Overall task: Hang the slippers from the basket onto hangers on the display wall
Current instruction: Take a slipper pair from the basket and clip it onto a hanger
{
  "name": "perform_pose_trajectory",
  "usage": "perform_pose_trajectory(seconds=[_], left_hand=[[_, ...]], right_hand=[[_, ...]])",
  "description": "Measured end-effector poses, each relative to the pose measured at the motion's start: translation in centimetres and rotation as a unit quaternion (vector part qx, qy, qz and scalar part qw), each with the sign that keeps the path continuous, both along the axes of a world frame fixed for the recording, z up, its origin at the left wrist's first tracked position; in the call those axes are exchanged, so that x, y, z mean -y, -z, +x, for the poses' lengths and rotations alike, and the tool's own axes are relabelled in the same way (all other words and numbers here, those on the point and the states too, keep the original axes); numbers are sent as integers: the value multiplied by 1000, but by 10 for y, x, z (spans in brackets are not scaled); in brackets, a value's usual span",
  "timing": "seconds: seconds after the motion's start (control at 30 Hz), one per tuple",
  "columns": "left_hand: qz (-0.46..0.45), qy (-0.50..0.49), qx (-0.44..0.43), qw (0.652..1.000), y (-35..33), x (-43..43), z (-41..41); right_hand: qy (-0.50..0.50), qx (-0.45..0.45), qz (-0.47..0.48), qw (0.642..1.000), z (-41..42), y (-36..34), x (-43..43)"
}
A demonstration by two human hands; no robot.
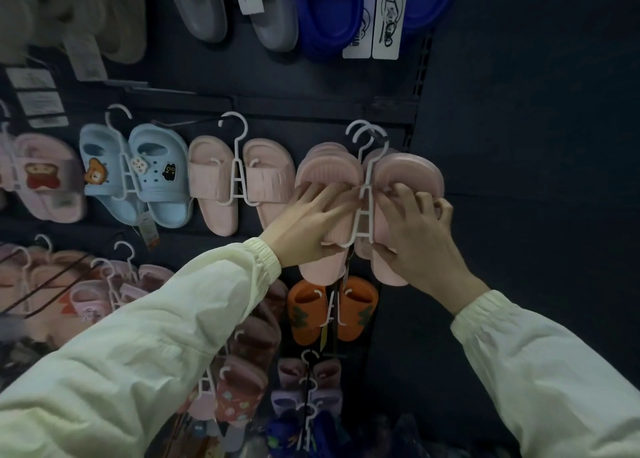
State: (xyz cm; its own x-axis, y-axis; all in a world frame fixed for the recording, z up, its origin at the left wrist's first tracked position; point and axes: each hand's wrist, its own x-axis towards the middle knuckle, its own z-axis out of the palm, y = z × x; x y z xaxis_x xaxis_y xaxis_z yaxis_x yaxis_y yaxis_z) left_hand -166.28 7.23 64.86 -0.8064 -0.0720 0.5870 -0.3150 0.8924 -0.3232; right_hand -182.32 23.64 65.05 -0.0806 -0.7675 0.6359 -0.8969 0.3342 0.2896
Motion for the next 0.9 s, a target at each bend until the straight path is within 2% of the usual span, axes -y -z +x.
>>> perform_pose_trajectory(seconds=[0.33, 0.53, 0.6, 0.9], left_hand=[[22, -24, 3, 999, 3, 33, -17], [20, -23, -13, 999, 7, 37, -27], [21, -20, -29, 999, 8, 37, -27], [2, -40, -25, 999, 14, 37, -24]], right_hand=[[-25, 66, -5, 997, -16, 8, 43], [-35, 119, 38, 992, -30, 6, 53], [-25, 123, 56, 991, -33, 8, 54], [-28, 110, 24, 993, -34, 21, 58]])
